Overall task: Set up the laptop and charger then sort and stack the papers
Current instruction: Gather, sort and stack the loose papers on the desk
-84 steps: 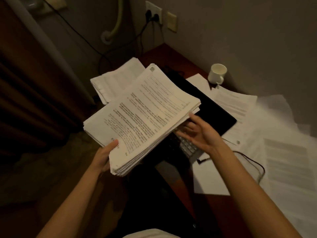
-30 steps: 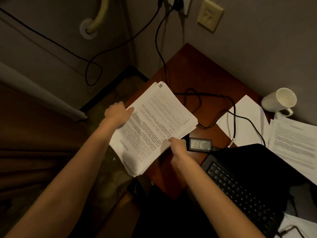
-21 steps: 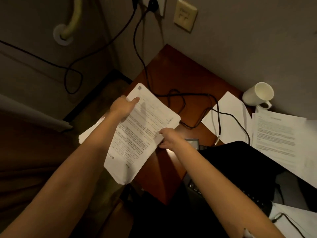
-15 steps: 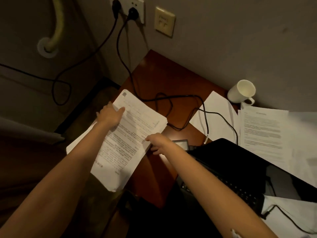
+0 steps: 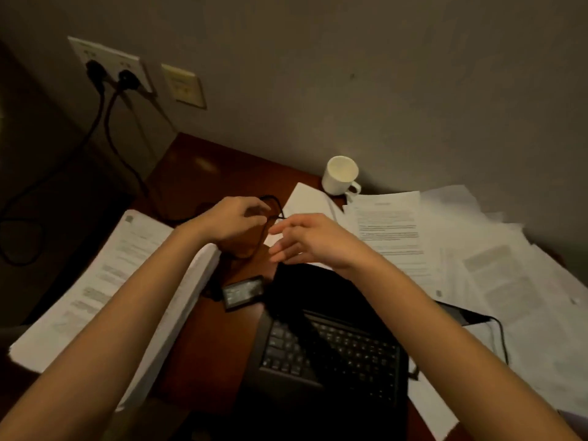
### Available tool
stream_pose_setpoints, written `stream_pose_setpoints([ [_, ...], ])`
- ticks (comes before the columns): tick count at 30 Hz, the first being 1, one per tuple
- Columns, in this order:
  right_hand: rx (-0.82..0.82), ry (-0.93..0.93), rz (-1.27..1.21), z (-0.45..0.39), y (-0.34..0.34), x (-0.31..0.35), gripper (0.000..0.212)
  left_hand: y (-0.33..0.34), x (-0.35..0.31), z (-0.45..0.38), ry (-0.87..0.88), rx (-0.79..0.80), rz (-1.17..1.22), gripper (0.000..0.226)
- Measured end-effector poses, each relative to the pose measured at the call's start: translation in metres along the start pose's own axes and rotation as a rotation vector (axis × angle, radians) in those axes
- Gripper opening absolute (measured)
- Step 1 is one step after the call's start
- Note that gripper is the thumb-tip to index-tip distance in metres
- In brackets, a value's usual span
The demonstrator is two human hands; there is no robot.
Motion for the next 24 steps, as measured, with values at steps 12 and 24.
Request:
stream_pose_setpoints([
  [12, -0.235, 0.328, 0.230, -0.003, -0.227, -0.116, 0.016, 0.065, -0.117, -0.083, -0.046, 0.274, -0.229, 0.035],
  [24, -0.654, 0.554, 0.434, -0.027, -0.316, -0.253, 0.084, 0.139, -0.153, -0.154, -0.138, 0.526, -0.495, 0.042],
])
Point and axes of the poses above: each hand's wrist, its own z-axis away from the middle knuckle, its own y-axis out of the palm, x = y × z, the point moved 3 cm from there along -z, towards the middle knuckle, and after that the axes turned 10 degrees about -y, right-handed, at the moved point
